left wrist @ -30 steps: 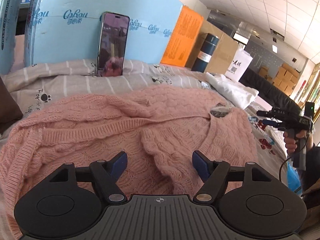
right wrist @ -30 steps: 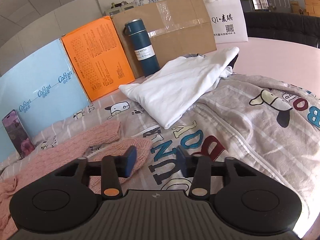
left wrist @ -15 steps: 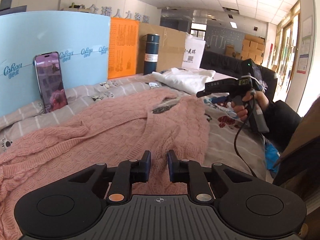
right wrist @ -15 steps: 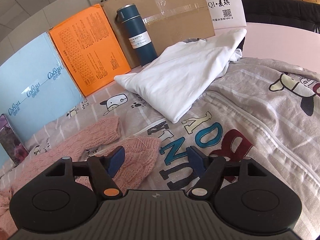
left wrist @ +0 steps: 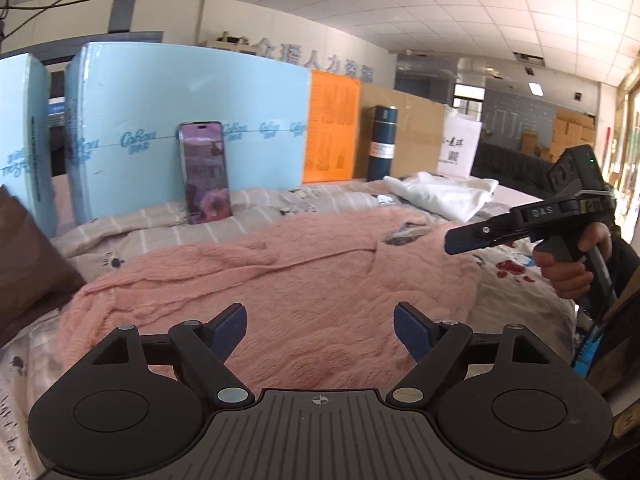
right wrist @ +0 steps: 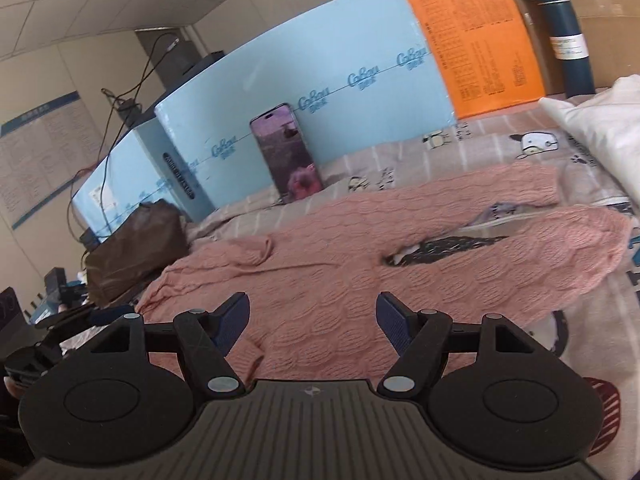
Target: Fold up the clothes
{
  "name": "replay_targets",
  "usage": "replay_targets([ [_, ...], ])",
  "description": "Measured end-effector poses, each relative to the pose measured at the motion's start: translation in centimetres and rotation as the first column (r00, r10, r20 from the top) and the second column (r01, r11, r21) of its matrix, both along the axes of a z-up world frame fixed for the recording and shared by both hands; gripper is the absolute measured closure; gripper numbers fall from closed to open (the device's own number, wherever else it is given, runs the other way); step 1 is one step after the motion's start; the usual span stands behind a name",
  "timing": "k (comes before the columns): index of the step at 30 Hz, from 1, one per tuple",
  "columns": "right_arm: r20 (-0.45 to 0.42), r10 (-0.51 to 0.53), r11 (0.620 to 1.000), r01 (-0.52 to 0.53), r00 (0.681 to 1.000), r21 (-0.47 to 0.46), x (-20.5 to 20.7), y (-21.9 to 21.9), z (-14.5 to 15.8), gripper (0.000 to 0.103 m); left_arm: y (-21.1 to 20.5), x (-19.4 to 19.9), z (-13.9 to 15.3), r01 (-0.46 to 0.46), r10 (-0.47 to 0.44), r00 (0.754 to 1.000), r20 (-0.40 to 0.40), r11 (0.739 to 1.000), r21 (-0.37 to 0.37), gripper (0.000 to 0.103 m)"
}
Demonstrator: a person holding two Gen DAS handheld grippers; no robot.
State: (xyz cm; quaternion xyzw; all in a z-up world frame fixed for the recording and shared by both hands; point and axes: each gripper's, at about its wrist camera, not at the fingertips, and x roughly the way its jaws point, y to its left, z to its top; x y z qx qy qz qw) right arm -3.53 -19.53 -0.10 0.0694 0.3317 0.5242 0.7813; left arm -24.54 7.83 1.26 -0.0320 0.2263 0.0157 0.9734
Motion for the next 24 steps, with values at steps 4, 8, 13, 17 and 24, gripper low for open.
replay_targets([
  [4,-0.001,0.178,0.982,-0.177,0.984,-0.072,-2.2,4.2,-1.2,0.034,0.2,-1.8,-1.2,-0.088,0.092,0.993,-0.071,0.994,0.057,0.013],
  [8,0.069,0.24,0.96,-0.226,0.968,-0.167,-4.4,6.5,-2.3,0.046,-0.2,-2.5,-2.7,-0.117,0.132,0.982,-0.131,0.986,0.115,0.009],
  [13,0.149,0.275,0.955,-0.253,0.95,-0.152,-5.6,5.6,-1.7,0.092,-0.2,-3.3,-2.6,-0.096,0.107,0.99,-0.093,0.989,0.11,0.008],
  [17,0.158,0.275,0.961,-0.268,0.948,-0.064,-6.1,3.3,0.0,0.095,-0.1,-3.7,-1.7,-0.077,0.078,0.997,-0.017,0.994,0.081,0.008],
  [24,0.224,0.178,0.984,-0.168,0.958,-0.065,-6.4,1.6,0.6,0.095,0.2,-1.3,-2.1,-0.072,0.083,0.993,-0.08,0.988,0.138,0.006],
])
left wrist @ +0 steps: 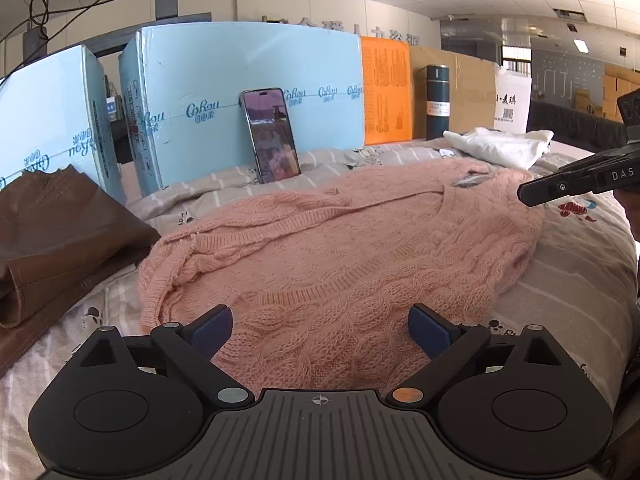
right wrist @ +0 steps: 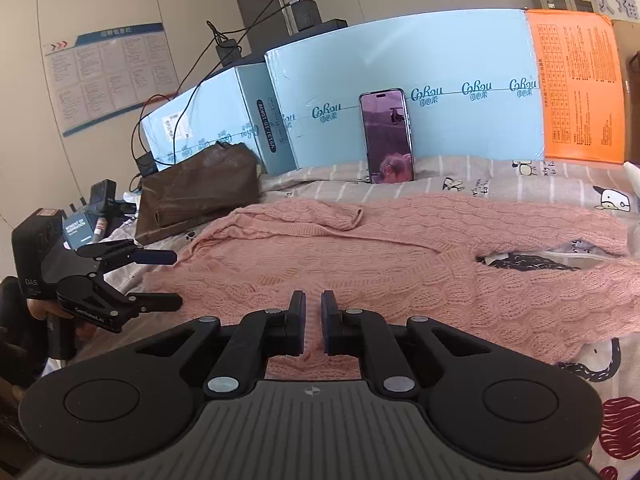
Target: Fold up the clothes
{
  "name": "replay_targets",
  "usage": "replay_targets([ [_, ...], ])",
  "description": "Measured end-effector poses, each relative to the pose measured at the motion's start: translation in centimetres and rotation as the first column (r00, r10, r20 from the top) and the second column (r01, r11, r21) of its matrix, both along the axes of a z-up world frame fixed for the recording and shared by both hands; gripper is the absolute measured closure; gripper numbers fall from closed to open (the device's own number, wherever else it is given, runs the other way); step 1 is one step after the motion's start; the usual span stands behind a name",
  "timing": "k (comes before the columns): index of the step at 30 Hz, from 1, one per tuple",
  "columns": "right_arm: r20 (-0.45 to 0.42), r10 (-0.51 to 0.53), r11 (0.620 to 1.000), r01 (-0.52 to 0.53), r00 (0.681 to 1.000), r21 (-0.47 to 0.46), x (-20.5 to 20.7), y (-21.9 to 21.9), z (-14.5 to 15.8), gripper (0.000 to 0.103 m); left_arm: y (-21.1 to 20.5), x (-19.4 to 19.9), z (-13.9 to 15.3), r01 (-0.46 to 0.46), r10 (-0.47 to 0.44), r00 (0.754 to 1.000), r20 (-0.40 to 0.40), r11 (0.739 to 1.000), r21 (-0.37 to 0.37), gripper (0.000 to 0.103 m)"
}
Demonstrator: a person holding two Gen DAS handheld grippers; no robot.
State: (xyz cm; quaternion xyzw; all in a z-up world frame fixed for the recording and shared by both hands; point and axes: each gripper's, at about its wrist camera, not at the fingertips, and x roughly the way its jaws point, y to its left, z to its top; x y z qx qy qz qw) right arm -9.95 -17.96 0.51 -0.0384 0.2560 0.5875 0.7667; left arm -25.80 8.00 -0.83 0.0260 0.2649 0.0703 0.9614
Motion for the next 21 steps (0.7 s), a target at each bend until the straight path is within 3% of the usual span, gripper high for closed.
replay_targets([
  [5,0.047,-0.029,0.994,0.034,0.998,-0.1,0.7,1.7,-1.8,0.094,0.1,0.0,0.2,0.007,-0.007,1.0,-0.006,1.0,0.027,0.006],
  [7,0.055,-0.05,0.994,0.055,0.997,-0.097,1.6,2.1,-1.6,0.077,0.9,0.6,1.4,-0.009,0.007,0.999,0.037,0.999,0.042,0.006],
  [8,0.054,-0.059,0.994,0.063,0.997,-0.085,2.1,2.3,-1.4,0.057,1.3,1.0,2.1,-0.02,0.017,0.998,0.061,0.999,0.051,0.006],
  [9,0.038,-0.059,0.996,0.061,0.998,-0.067,2.9,3.2,-0.8,0.055,1.7,1.5,2.8,-0.031,0.026,0.996,0.085,0.998,0.059,0.006],
  [13,-0.038,-0.088,0.996,0.086,0.995,-0.037,6.5,8.0,0.6,0.056,4.1,5.7,4.5,-0.141,0.124,0.982,0.142,0.983,0.115,0.004],
  [16,-0.147,-0.109,0.993,0.101,0.983,-0.058,9.4,12.5,0.3,0.059,6.2,9.2,4.2,-0.195,0.18,0.977,0.112,0.971,0.139,0.004],
  [18,-0.225,-0.113,0.993,0.101,0.968,-0.064,11.0,15.0,-0.2,0.059,7.3,10.5,3.5,-0.225,0.212,0.971,0.108,0.966,0.127,0.004],
  [21,-0.267,-0.148,0.987,0.127,0.952,-0.095,12.4,18.2,-1.5,0.059,8.7,11.2,2.1,-0.258,0.249,0.963,0.103,0.963,0.081,0.004],
])
